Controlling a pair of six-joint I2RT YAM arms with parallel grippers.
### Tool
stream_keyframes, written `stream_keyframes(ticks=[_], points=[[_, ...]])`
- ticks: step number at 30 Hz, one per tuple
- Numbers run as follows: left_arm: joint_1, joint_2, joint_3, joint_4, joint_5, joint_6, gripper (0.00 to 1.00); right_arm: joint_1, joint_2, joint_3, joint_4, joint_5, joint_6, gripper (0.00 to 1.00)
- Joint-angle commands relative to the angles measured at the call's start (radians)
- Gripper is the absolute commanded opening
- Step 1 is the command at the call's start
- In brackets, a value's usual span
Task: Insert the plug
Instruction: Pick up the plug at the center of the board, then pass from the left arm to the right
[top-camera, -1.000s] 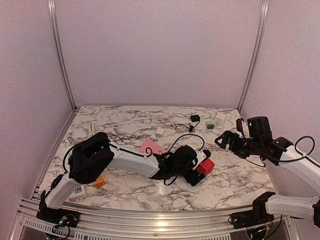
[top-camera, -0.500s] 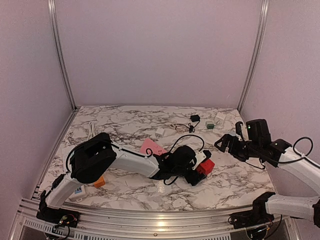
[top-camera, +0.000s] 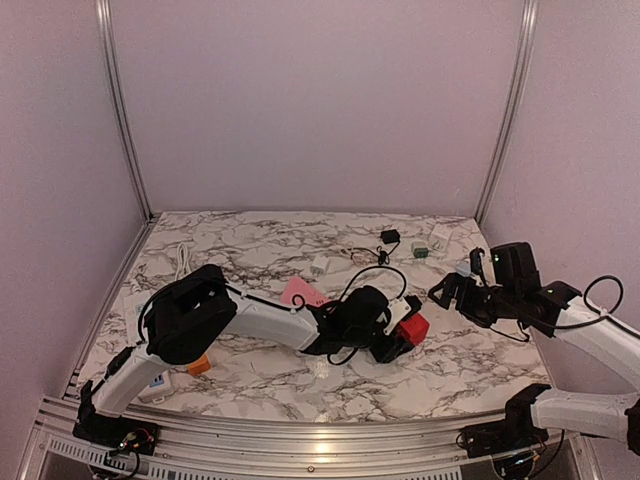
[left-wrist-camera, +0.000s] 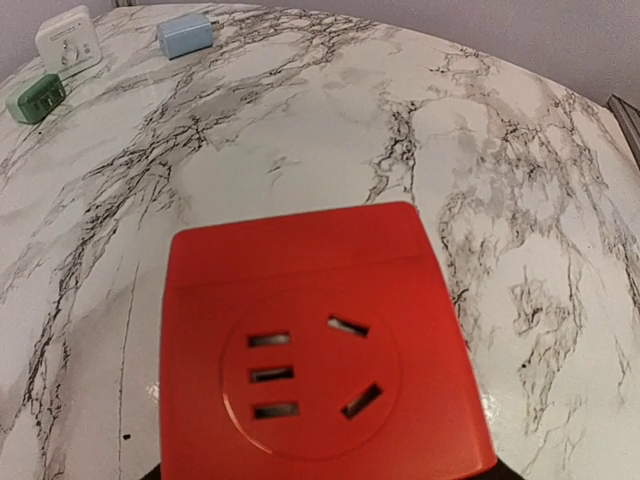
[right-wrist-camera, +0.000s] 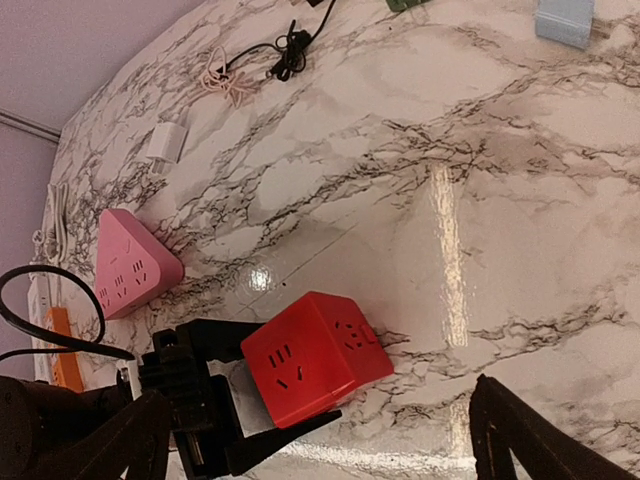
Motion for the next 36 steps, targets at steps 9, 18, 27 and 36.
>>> stream_keyframes(ticks=[9, 18, 27, 36], points=[[0.016, -0.09, -0.133, 0.186, 0.017, 0.049, 0.11, -0.009, 0.002, -0.034, 0.049, -0.056, -0.001, 0.98], [-0.011, -0.253, -0.394, 0.482, -0.228, 0.298, 0.01, -0.009, 0.008, -0.029, 0.101, -0.21, 0.042, 0.98], [-0.108, -0.252, -0.52, 0.836, -0.523, 0.701, 0.0, -0.008, 0.014, -0.061, 0.199, -0.397, 0.136, 0.98], [-0.192, -0.147, -0.552, 1.267, -0.65, 1.178, 0.0, -0.008, 0.048, -0.031, 0.185, -0.561, 0.162, 0.97]])
